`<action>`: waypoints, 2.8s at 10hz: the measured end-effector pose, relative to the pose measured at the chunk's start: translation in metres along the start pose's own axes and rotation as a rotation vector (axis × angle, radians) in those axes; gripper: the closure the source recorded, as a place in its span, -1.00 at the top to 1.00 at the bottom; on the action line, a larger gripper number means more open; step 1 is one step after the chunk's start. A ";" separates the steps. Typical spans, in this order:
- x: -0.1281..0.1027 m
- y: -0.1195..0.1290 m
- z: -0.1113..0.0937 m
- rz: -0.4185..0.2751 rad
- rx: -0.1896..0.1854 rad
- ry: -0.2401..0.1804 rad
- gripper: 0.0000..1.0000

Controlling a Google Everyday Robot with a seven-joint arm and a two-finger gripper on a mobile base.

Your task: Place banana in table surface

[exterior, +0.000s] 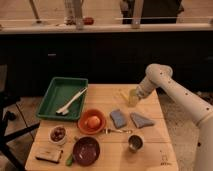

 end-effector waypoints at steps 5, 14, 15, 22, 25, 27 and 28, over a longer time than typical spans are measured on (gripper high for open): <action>-0.009 0.012 -0.012 -0.017 -0.017 -0.014 -0.96; -0.025 0.031 -0.029 -0.042 -0.045 -0.036 -0.96; -0.026 0.032 -0.032 -0.042 -0.047 -0.041 -0.96; -0.042 0.043 -0.035 -0.061 -0.068 -0.060 -0.96; -0.057 0.053 -0.032 -0.085 -0.080 -0.066 -0.96; -0.058 0.053 -0.034 -0.091 -0.086 -0.069 -0.96; -0.061 0.055 -0.033 -0.098 -0.089 -0.068 -0.96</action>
